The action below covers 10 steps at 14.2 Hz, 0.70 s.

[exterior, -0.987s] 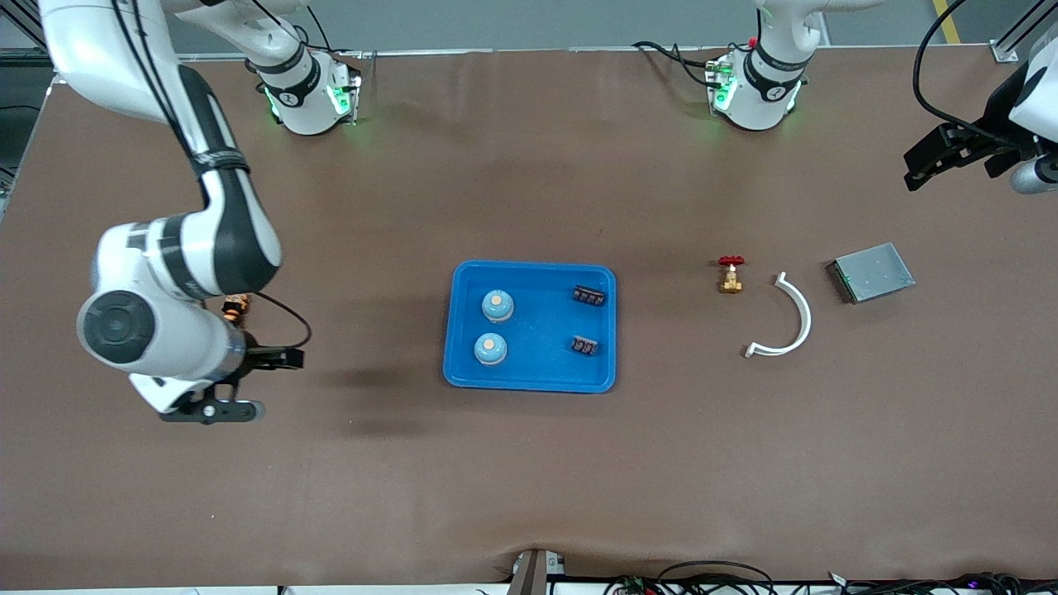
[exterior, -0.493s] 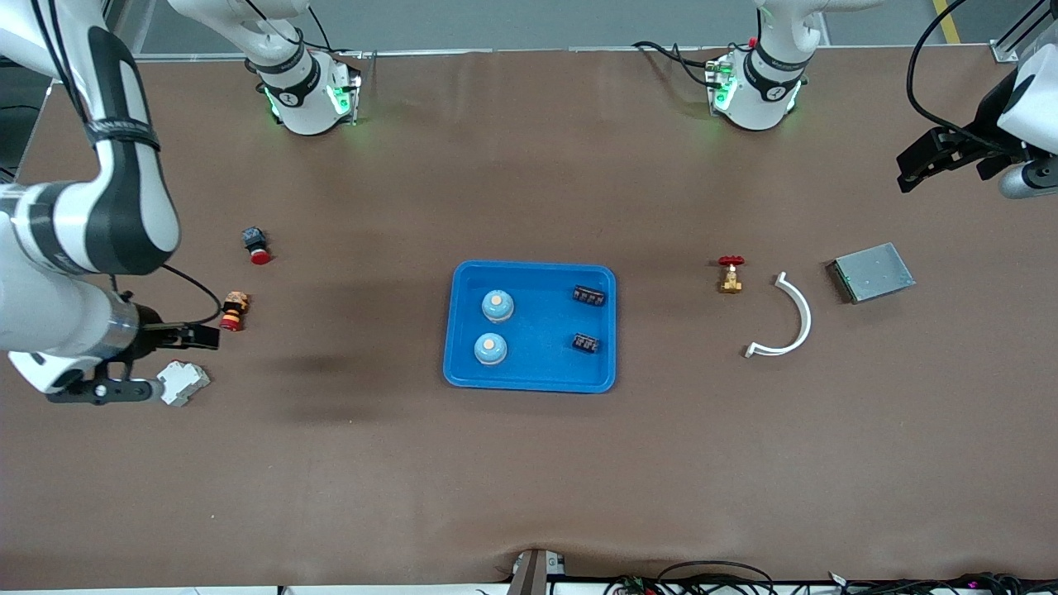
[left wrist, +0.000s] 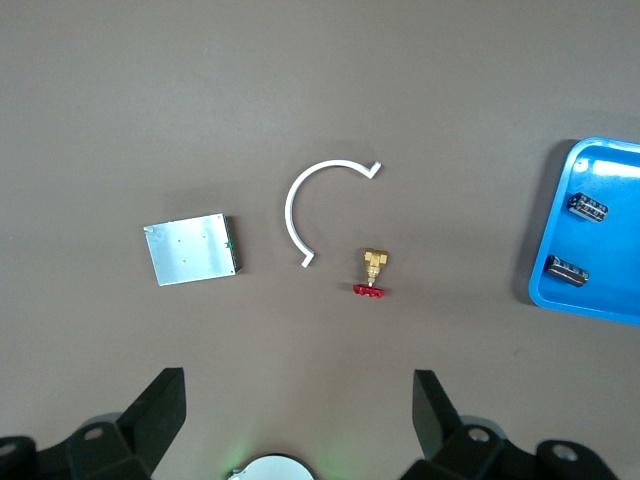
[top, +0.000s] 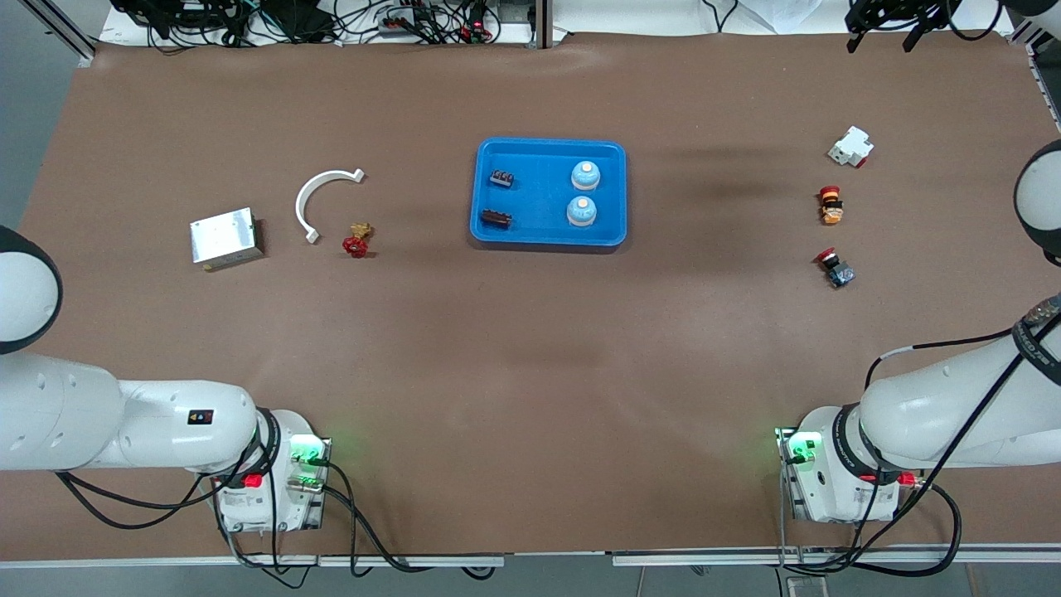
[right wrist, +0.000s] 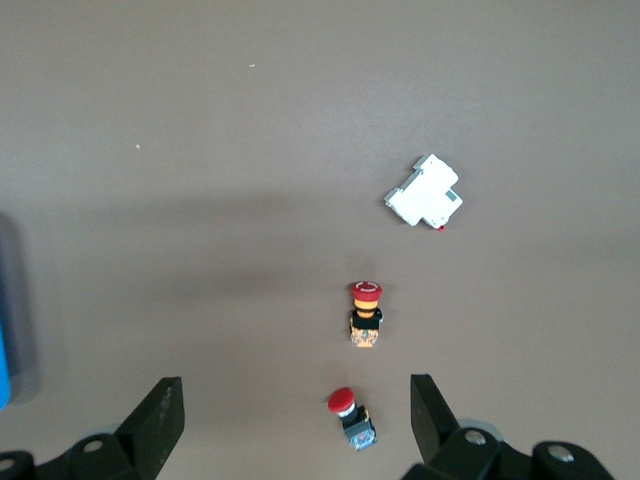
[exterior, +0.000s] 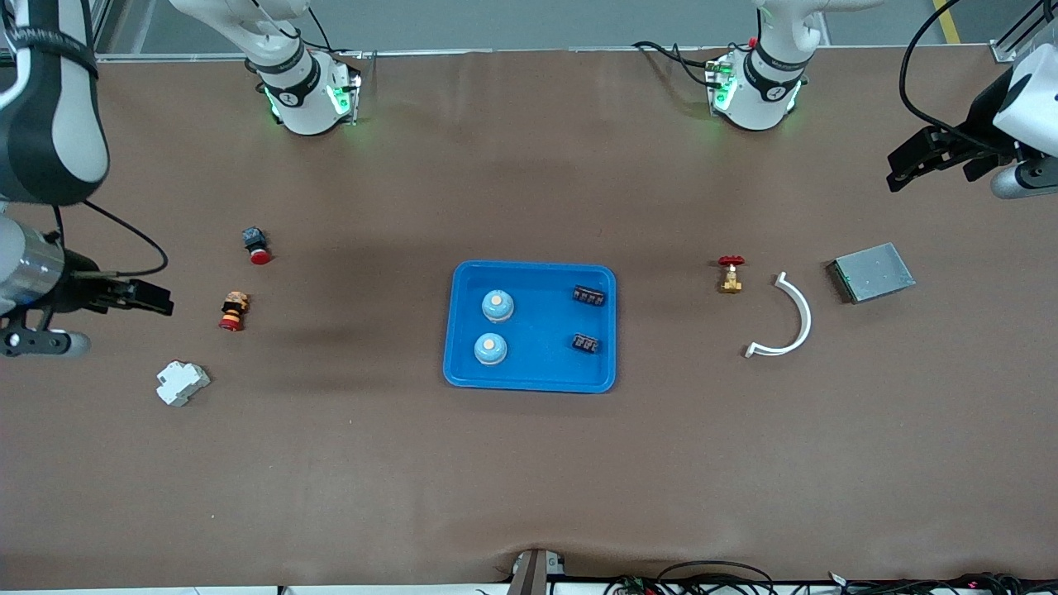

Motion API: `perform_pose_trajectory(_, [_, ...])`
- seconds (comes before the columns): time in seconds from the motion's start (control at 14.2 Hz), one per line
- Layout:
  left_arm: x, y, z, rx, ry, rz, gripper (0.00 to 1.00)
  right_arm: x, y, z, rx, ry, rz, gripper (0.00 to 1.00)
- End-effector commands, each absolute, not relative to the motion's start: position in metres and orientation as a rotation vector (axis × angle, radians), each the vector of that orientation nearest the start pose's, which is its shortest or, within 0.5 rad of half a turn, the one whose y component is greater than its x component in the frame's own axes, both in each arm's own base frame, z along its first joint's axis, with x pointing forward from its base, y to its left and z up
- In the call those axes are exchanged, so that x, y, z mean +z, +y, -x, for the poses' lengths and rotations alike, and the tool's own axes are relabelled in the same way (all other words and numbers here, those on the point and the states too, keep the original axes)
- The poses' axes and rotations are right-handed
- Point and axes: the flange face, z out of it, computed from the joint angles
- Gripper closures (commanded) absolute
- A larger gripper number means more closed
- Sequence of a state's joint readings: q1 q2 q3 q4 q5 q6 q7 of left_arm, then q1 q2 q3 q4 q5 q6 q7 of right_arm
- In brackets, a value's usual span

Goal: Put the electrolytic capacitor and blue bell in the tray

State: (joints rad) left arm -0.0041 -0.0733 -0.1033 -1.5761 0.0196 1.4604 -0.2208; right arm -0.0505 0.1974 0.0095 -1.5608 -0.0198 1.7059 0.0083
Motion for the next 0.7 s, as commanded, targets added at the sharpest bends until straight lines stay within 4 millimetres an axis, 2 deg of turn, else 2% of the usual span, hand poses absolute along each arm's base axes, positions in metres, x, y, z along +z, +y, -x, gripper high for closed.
perform_pose_trajectory(0.0, [0.652, -0.055, -0.515, 0.053, -0.188, 3.12, 0.0, 0.557, -0.035, -0.59, 0.046, 0.108, 3.138, 0.0])
perform_pose_trajectory(0.14, [0.652, -0.054, -0.516, 0.048, -0.188, 3.119, 0.0, 0.574, -0.044, -0.58, 0.022, 0.135, 3.138, 0.0])
perform_pose_trajectory(0.35, [0.659, -0.054, -0.513, 0.021, -0.179, 3.122, 0.0, 0.598, -0.041, -0.567, -0.017, 0.164, 3.125, 0.0])
perform_pose_trajectory(0.56, [0.664, -0.053, -0.512, 0.01, -0.167, 3.124, 0.0, 0.613, -0.036, -0.557, -0.036, 0.174, 3.125, 0.0])
perform_pose_trajectory(0.63, [0.671, -0.05, -0.514, -0.016, -0.172, 3.125, 0.0, 0.617, -0.035, -0.555, -0.048, 0.174, 3.123, 0.0])
